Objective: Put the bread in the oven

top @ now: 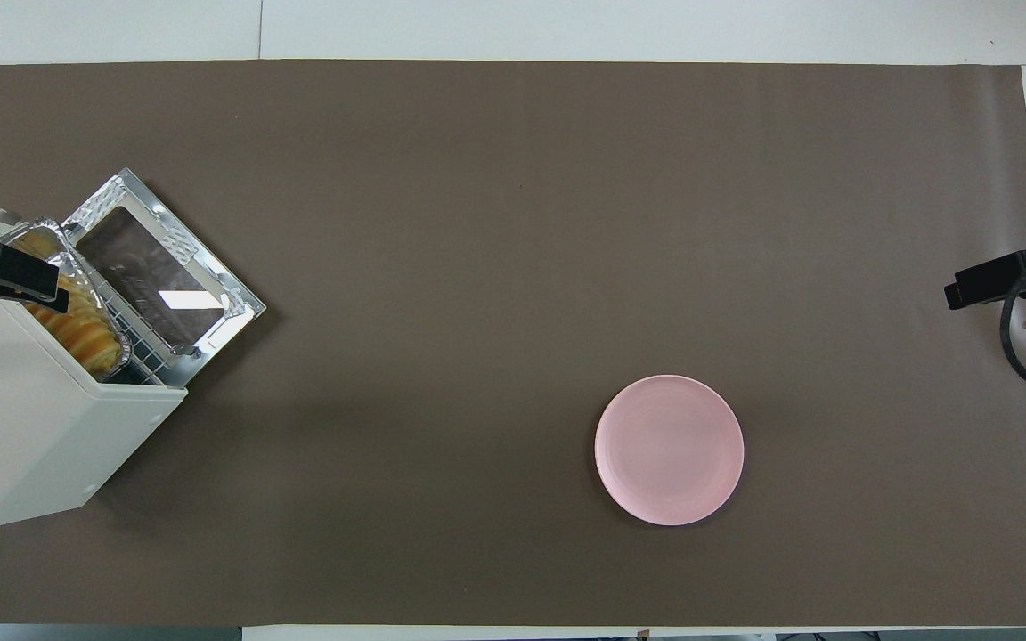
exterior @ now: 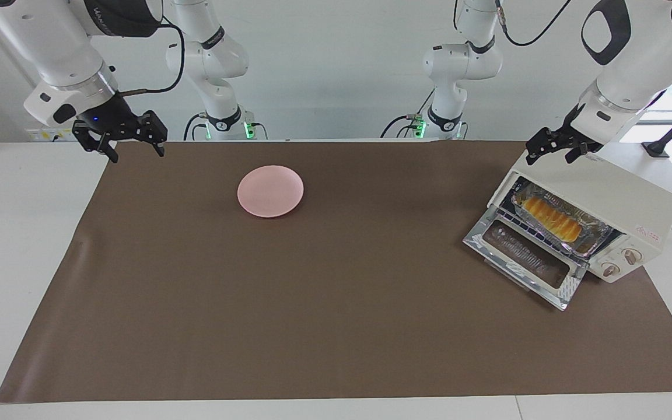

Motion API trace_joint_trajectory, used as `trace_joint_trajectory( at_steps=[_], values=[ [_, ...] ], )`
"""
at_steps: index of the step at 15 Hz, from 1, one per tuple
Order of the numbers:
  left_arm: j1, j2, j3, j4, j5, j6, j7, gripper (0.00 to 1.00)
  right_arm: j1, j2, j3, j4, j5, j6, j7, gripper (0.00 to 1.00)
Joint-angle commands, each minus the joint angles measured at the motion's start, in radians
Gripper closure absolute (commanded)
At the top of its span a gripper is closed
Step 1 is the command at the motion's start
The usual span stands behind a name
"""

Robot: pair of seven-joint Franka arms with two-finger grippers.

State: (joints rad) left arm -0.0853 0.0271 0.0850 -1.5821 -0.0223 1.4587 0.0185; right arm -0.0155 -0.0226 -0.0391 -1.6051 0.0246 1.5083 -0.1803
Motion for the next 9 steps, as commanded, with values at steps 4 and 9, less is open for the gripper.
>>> trace_joint_trajectory(
  at_steps=[4, 9],
  values=[
    [0.009, -0.023, -0.008, -0.027, 0.008, 0.015, 0.012, 0.0, -0.009, -0.008, 0.01, -0.006, -0.009, -0.011, 0.018, 0.0],
    [-0.014, -0.019, -0.013, -0.019, 0.018, 0.019, 0.024, 0.0, -0.009, -0.008, 0.01, -0.006, -0.009, -0.011, 0.018, 0.0]
  ],
)
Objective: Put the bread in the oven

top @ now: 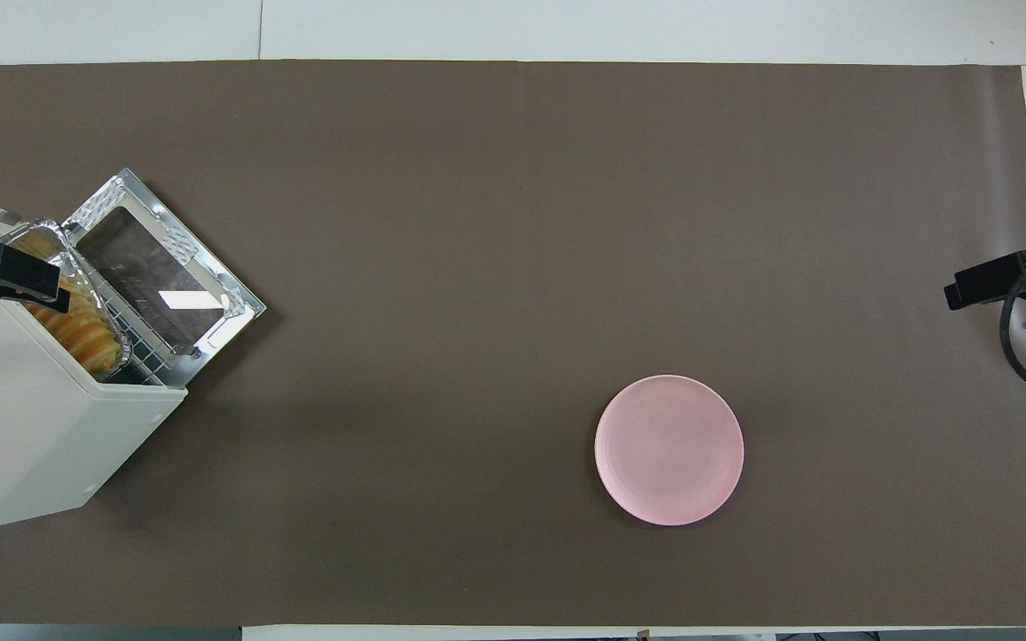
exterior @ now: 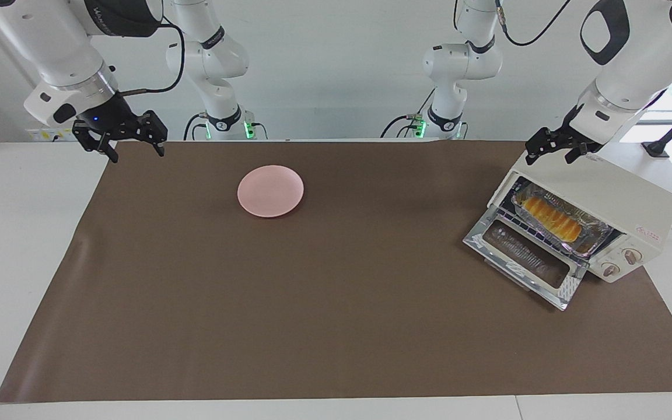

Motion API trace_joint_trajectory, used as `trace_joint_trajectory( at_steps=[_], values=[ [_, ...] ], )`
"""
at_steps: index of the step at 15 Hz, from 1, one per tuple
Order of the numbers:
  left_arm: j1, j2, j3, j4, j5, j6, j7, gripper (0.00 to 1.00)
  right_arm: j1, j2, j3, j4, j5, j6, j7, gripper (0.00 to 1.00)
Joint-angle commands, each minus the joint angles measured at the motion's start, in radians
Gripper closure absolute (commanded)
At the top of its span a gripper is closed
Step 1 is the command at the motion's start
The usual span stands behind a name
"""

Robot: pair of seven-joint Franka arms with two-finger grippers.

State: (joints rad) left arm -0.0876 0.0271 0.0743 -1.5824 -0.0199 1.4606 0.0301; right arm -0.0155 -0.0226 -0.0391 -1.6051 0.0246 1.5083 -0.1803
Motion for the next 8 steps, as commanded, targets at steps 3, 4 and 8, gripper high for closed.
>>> trace_joint_trajectory(
  at_steps=[3, 4, 8],
  values=[
    [-0.006, -0.024, -0.002, -0.027, 0.012, 0.02, 0.007, 0.0, -0.009, -0.008, 0.01, -0.006, -0.009, -0.011, 0.018, 0.0],
    [-0.006, -0.022, -0.002, -0.027, 0.012, 0.023, 0.005, 0.0, -0.009, -0.008, 0.01, -0.006, -0.009, -0.011, 0.018, 0.0],
    [-0.006, -0.022, -0.002, -0.025, 0.006, 0.033, 0.002, 0.0, -0.009, -0.008, 0.01, -0.006, -0.009, -0.011, 0.018, 0.0]
  ],
)
